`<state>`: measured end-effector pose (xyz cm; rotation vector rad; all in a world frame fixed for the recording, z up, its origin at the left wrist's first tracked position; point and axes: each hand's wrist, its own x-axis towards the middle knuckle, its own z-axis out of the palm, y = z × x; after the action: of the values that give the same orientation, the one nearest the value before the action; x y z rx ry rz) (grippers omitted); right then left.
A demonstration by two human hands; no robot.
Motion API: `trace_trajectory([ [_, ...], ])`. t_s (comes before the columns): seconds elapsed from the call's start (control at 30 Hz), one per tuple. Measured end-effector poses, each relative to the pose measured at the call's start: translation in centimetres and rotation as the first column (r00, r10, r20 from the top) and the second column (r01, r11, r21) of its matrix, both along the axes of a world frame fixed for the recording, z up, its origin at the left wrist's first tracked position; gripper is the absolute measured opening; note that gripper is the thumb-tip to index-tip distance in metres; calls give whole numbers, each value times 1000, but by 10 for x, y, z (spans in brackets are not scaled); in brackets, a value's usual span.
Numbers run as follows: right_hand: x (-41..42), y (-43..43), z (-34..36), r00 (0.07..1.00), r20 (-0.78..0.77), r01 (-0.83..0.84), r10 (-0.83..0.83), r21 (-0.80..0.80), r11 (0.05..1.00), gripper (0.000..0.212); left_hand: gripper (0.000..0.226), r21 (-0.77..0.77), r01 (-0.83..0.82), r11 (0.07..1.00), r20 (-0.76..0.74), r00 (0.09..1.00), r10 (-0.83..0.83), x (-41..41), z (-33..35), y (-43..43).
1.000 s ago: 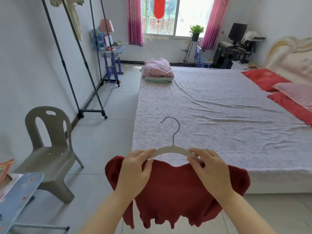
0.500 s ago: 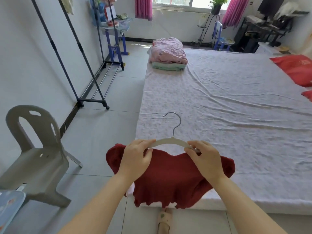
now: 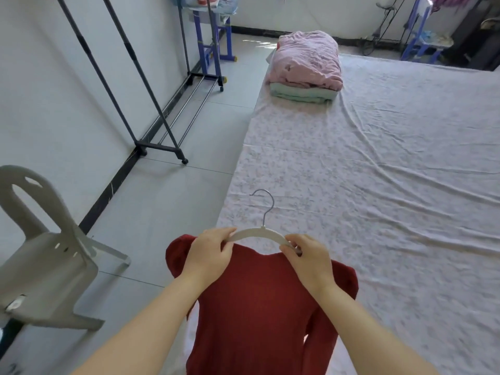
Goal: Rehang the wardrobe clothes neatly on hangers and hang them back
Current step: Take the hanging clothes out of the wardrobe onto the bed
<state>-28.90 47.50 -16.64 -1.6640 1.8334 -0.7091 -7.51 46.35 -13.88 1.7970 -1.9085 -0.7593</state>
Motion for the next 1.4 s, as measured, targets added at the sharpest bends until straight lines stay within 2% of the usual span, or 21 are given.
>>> trace_trajectory([
  [0.17,6,-50,-38,992,-116,-26,50,199,980,45,40,76,-65,995,80,995,59,2,-31,-22],
  [0.3,5,-39,-59,978,-173,-61,115,293,954,46,38,132,-58,990,111,993,43,2,-49,-19],
  [0.47,-3,-9,-66,963,-228,-49,143,375,926,48,34,180,43,983,212,974,-81,-8,-51,-19],
  [0.73,-17,19,-33,962,-265,35,61,344,938,48,46,163,273,948,339,887,-313,-33,-26,-26],
  [0.93,-33,75,6,938,-309,251,-156,297,921,48,43,146,507,850,357,774,-523,-54,3,-27],
  [1.03,-35,124,25,886,-341,414,-314,276,867,47,46,138,648,749,370,668,-646,-74,16,-16],
  [1.13,-30,185,44,780,-385,601,-493,243,761,46,47,138,803,580,384,496,-779,-101,32,10],
  [1.23,-17,256,61,644,-421,756,-638,223,616,48,49,124,918,376,426,293,-856,-127,46,50],
  [1.4,28,393,87,349,-470,937,-811,160,311,48,53,120,992,41,468,-20,-884,-164,69,155],
])
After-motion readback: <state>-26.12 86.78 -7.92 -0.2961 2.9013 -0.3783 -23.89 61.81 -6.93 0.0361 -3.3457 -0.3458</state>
